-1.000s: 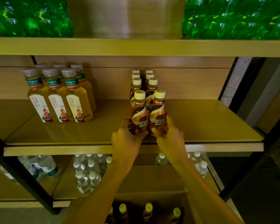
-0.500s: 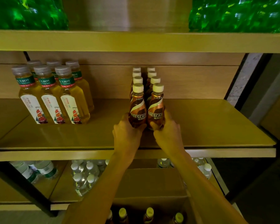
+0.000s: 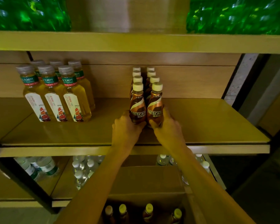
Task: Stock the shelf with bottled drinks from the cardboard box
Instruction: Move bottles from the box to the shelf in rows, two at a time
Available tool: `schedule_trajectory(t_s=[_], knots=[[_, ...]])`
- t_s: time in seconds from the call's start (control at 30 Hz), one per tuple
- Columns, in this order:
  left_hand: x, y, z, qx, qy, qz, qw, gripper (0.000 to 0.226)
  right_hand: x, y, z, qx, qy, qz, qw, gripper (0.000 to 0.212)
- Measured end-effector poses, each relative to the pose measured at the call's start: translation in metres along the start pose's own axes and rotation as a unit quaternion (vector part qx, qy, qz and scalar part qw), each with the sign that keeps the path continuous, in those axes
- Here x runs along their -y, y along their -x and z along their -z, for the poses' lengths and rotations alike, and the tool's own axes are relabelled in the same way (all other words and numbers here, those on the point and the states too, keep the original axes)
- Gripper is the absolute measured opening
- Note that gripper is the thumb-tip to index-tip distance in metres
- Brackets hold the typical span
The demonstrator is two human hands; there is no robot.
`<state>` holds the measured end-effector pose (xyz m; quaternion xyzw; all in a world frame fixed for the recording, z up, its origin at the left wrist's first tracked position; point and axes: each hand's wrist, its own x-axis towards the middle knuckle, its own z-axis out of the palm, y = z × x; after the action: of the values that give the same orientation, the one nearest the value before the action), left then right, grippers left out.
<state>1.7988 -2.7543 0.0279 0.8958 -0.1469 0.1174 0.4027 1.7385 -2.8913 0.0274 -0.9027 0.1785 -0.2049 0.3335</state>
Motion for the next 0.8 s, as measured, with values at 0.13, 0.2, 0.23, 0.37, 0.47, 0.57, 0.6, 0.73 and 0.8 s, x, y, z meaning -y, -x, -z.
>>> schedule_trajectory(t_s=[0.13, 0.2, 0.23, 0.37, 0.47, 0.57, 0.6, 0.73, 0.8], knots=[[-0.005, 0.022, 0.02, 0.002, -0.097, -0.031, 0.995, 0.057, 0.003, 0.024, 0.021, 0.005, 0.147, 0.028, 0.989, 0.068], [-0.005, 0.041, 0.031, -0.007, -0.136, -0.065, 0.989, 0.056, 0.004, 0.045, 0.029, -0.016, 0.184, 0.062, 0.981, 0.057], [-0.004, 0.052, 0.037, -0.015, -0.147, -0.083, 0.986, 0.056, 0.002, 0.057, 0.031, -0.028, 0.189, 0.076, 0.979, 0.054], [0.011, 0.09, 0.042, -0.029, -0.138, -0.125, 0.982, 0.054, -0.014, 0.101, 0.028, -0.059, 0.185, 0.116, 0.974, 0.048], [0.028, 0.115, 0.036, -0.026, -0.121, -0.129, 0.984, 0.054, -0.029, 0.131, 0.02, -0.066, 0.184, 0.125, 0.973, 0.047], [0.046, 0.143, 0.025, -0.012, -0.123, -0.124, 0.985, 0.055, -0.045, 0.154, 0.007, -0.042, 0.192, 0.111, 0.974, 0.049], [0.052, 0.153, 0.02, -0.001, -0.122, -0.122, 0.985, 0.055, -0.052, 0.161, 0.002, -0.03, 0.191, 0.105, 0.975, 0.048], [0.083, 0.193, -0.006, 0.083, -0.144, -0.083, 0.983, 0.057, -0.082, 0.189, -0.023, 0.034, 0.189, 0.061, 0.979, 0.045], [0.104, 0.211, -0.024, 0.13, -0.162, -0.043, 0.977, 0.056, -0.099, 0.202, -0.039, 0.095, 0.185, 0.014, 0.978, 0.046]])
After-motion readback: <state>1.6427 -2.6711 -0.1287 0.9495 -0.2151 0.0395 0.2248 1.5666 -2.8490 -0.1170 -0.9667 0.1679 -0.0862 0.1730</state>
